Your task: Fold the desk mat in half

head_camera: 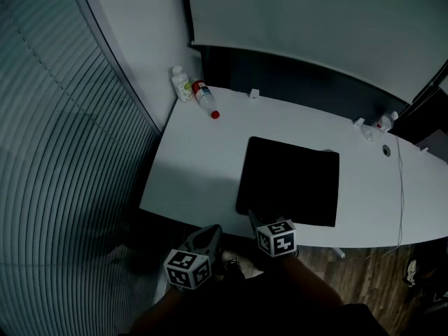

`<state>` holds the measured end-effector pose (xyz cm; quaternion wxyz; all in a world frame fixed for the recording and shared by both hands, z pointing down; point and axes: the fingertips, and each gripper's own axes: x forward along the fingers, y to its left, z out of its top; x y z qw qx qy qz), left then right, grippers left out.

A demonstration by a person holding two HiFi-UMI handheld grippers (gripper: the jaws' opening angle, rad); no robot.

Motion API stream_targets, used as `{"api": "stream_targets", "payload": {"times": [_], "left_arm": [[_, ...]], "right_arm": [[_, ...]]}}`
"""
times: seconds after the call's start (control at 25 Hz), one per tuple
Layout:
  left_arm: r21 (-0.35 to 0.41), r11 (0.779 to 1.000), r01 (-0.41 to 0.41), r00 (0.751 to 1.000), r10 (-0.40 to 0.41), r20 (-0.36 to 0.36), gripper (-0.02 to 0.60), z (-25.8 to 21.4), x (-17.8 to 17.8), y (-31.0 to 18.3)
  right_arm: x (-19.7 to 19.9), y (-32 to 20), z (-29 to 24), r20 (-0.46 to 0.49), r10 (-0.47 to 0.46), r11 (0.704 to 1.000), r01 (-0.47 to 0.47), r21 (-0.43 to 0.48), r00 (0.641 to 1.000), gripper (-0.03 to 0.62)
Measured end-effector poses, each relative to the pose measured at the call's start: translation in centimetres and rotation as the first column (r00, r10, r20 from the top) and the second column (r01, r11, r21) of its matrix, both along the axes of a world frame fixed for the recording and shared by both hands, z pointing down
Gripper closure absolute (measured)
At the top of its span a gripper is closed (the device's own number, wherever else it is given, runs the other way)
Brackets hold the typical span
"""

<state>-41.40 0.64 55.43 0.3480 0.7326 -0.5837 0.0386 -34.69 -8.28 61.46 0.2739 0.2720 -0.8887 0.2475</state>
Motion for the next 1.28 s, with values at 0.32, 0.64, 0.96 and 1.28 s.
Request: {"api": "stream_targets", "payload": {"times": [0.32,0.64,0.96,1.28], "left_arm": [[0.029,0.999,-0.046,0.999,0.046,0.009,0.575,-1.3,2.1,-0.4],[0.057,0.991,-0.124,0.992,0.123,0.022,0.575,-2.9,5.2,-2.3],[0.09,0.969,-0.23,0.973,0.229,0.021,0.575,-3.8,9.9,-4.5],[0.073,0.96,-0.269,0.963,0.268,0.017,0.575,-3.6,12.2,-5.1]], "right_arm": [[1.8,0.8,-2.2,0.057,-0.004,0.999,0.002,0.032,0.998,0.568],[4.9,1.0,-5.7,0.092,0.04,0.997,-0.047,0.069,0.995,0.569],[9.3,0.9,-8.9,0.162,0.124,0.988,-0.137,0.076,0.979,0.569],[12.3,0.6,-9.2,0.177,0.196,0.977,-0.208,0.054,0.964,0.571]]}}
